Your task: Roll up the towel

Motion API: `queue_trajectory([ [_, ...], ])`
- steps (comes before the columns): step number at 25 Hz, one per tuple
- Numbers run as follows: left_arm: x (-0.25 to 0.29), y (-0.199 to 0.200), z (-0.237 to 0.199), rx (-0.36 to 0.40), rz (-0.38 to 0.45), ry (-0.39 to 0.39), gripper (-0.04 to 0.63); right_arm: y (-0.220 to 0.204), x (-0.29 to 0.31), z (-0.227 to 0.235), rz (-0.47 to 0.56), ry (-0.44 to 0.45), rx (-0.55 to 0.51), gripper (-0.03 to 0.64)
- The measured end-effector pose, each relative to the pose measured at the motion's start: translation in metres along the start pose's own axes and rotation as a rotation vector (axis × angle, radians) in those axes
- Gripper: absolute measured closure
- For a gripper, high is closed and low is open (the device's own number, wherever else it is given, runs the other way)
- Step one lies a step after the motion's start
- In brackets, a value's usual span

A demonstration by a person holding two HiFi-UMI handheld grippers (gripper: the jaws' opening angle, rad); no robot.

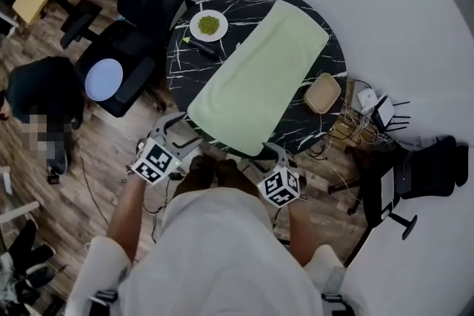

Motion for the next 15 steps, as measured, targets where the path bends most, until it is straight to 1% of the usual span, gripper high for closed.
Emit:
queue_trajectory([
  [2,0.031,-0.012,-0.010,0.120,-0.199,-0.107,0.307,-0.023,0.026,-0.011,-0.104,0.124,-0.082,0.361],
  [3,0.046,-0.018,-0.014,0.184,-0.295,-0.167,0.307,-0.033,0.037,-0.017,-0.145,0.168,-0.129,0.361],
  [5,0.073,-0.030,-0.022,0.307,-0.467,-0.275,0.307,-0.049,0.056,-0.030,-0.207,0.216,-0.208,0.362],
  [7,0.095,-0.043,-0.029,0.404,-0.604,-0.360,0.307,-0.059,0.068,-0.041,-0.246,0.218,-0.237,0.362],
  [9,0.112,-0.053,-0.034,0.469,-0.701,-0.418,0.307,-0.058,0.075,-0.048,-0.258,0.188,-0.234,0.362],
  [10,0.119,-0.057,-0.036,0.488,-0.736,-0.440,0.307,-0.057,0.077,-0.049,-0.262,0.170,-0.232,0.362],
  [15,0.137,-0.079,-0.042,0.505,-0.867,-0.505,0.308,-0.055,0.094,-0.056,-0.305,0.102,-0.229,0.362],
])
Point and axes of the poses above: the fingertips, and each gripper's own axes: x forward along the fingers, z to its right, y out of its top, the point moved 10 cm from there along -x, backward along the fingers, and after that the axes turned 9 degrees about -y, right-handed, at the moved point
